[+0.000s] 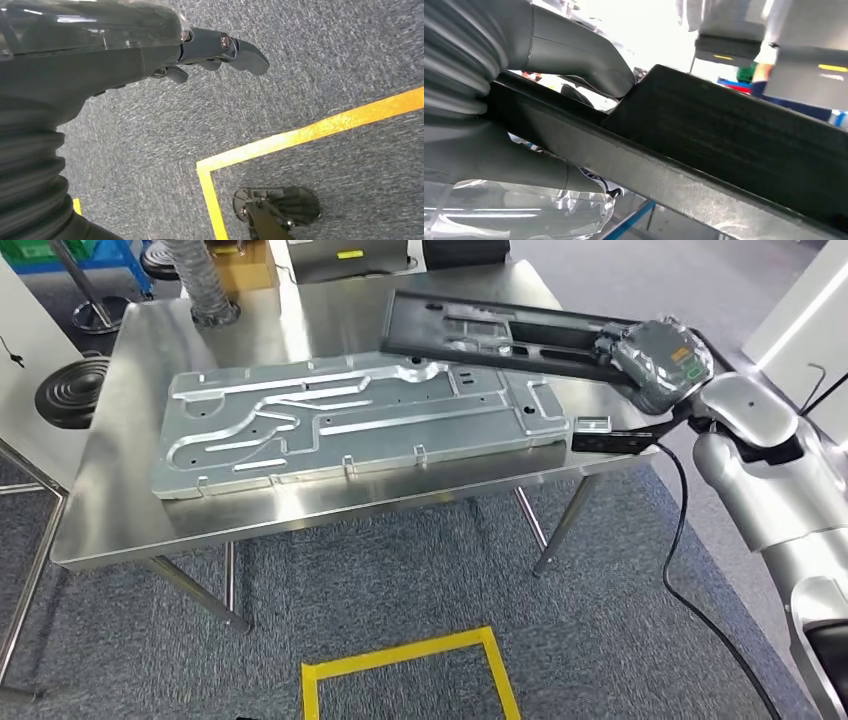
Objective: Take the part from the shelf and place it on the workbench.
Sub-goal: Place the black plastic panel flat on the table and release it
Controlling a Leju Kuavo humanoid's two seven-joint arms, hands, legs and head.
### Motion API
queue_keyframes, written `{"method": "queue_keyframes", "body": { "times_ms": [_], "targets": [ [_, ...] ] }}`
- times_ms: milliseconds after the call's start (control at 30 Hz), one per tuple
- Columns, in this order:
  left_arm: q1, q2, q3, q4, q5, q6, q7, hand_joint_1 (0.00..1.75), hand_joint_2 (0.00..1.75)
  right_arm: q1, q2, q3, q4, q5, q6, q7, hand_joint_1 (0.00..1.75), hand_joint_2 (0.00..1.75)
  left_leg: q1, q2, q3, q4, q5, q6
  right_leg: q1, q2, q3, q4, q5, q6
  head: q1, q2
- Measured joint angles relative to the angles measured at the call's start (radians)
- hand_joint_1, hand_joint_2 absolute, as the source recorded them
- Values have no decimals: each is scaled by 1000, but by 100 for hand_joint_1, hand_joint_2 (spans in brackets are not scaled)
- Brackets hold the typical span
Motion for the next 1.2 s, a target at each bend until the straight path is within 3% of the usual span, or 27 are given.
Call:
{"method": "queue_keyframes", "body": {
  "times_ms": [100, 133, 233, 267, 300, 333, 400, 467, 567, 633, 667, 733, 800, 833, 867, 900, 967, 1033, 1100, 1167, 1200],
  "targets": [
    [-1, 0, 0, 0, 0, 0, -2, 0, 175, -15, 8, 12, 24, 7, -5, 1, 175, 175, 1, 2, 0, 7, -11, -16, -1, 0, 6, -9, -2, -19, 0, 0],
    [-1, 0, 0, 0, 0, 0, -4, 0, 175, -21, 12, 15, 32, 8, -9, 1, 175, 175, 1, 3, -10, 31, -25, -21, -3, 0, 10, -12, -3, -26, 0, 0],
    [-1, 0, 0, 0, 0, 0, -5, 0, 175, -39, 28, 25, 54, 9, -15, 1, 175, 175, 3, 5, -99, 212, -101, -28, -2, 0, 23, -15, -10, -41, 0, 0],
    [-1, 0, 0, 0, -1, 0, -5, 0, 175, -41, 33, 28, 60, 9, -16, 1, 175, 175, 3, 5, -131, 266, -112, -29, 0, 0, 27, -14, -13, -42, 0, 0],
    [0, 0, 0, 0, -2, 0, -5, 0, 175, -41, 35, 32, 65, 9, -16, 1, 175, 175, 3, 5, -149, 288, -106, -28, 2, 1, 32, -14, -18, -43, 0, 0],
    [0, 0, 0, 0, -3, 0, -4, 0, 175, -41, 37, 35, 69, 9, -16, 1, 175, 175, 3, 5, -146, 269, -79, -25, 4, 1, 38, -13, -23, -42, 0, 0],
    [1, 0, 0, 0, -3, 0, -3, 0, 175, -43, 39, 37, 75, 6, -16, -2, 175, 175, 1, 4, -97, 142, 2, -14, 6, 1, 54, -12, -36, -39, 0, 0],
    [1, 1, 0, 0, -4, 0, -1, 0, 175, -48, 40, 38, 79, 2, -15, -5, 175, 175, -2, 5, -46, 32, 39, -2, 10, 2, 62, -11, -46, -31, 0, 0],
    [2, 2, 0, 0, -4, 0, 0, 0, 175, -52, 43, 40, 84, -3, -13, -7, 175, 175, -4, 5, -25, -3, 26, 10, 11, 4, 67, -9, -47, -15, 0, 0],
    [1, 3, 0, 0, -5, 0, 1, 0, 175, -55, 43, 42, 86, -9, -11, -7, 175, 175, -1, 4, -12, -13, 22, 20, 8, 3, 56, 20, -59, -4, 0, 0],
    [0, 3, 0, 0, -5, 0, 1, 0, 175, -59, 43, 42, 88, -13, -11, -8, 175, 175, 1, 4, -4, -16, 20, 24, 7, 2, 35, 58, -76, 0, 1, 0],
    [-1, 3, 0, 0, -6, 0, 1, 0, 175, -65, 43, 43, 91, -19, -11, -8, 175, 175, 1, 4, 5, -17, 12, 28, 4, 2, -38, 176, -119, 9, 1, 0],
    [0, 3, 0, 0, -6, 0, 1, 0, 175, -64, 43, 45, 96, -21, -11, -9, 175, 175, 0, 3, 18, -16, -1, 29, 1, 1, -103, 253, -126, 15, 1, 0],
    [1, 3, 0, 0, -6, 0, 1, 0, 175, -62, 43, 46, 98, -21, -11, -10, 175, 175, 1, 3, 27, -15, -9, 28, -1, 1, -112, 242, -102, 15, 1, 0],
    [1, 3, 0, 0, -6, 0, 0, 0, 175, -61, 43, 46, 100, -22, -12, -11, 175, 175, 1, 3, 39, -14, -18, 27, -3, 1, -103, 196, -62, 15, 1, 0],
    [2, 2, 0, 0, -6, 0, 0, 0, 175, -61, 43, 47, 101, -23, -12, -11, 175, 175, 1, 2, 51, -13, -28, 24, -3, 0, -81, 127, -12, 12, 1, 0],
    [0, 2, 0, 0, -6, 0, 0, 0, 175, -63, 43, 47, 103, -27, -12, -11, 175, 175, -1, 3, 69, -13, -46, 15, 3, -2, -45, 18, 39, 1, 1, 0],
    [-1, 3, 0, 0, -6, 0, 0, 0, 175, -65, 43, 49, 105, -32, -14, -11, 175, 175, -2, 4, 79, -14, -55, 3, 12, -2, -34, -12, 37, -15, 0, 0],
    [-1, 3, 0, 0, -5, 0, -1, 0, 175, -65, 43, 49, 104, -37, -16, -10, 175, 175, -3, 5, 84, -5, -61, -8, 9, 1, -21, -20, 32, -31, 0, 0],
    [-3, 3, 0, 0, -3, 0, -1, 0, 175, -66, 43, 49, 102, -40, -18, -8, 175, 175, -2, 5, 53, 63, -70, -17, 4, 2, -1, -24, 20, -43, 0, 0],
    [-3, 3, 0, 0, -2, 1, -1, 0, 175, -65, 43, 49, 102, -42, -18, -7, 175, 175, 0, 5, 18, 125, -85, -21, 5, 2, 9, -26, 13, -47, 0, 0]
  ]
}}
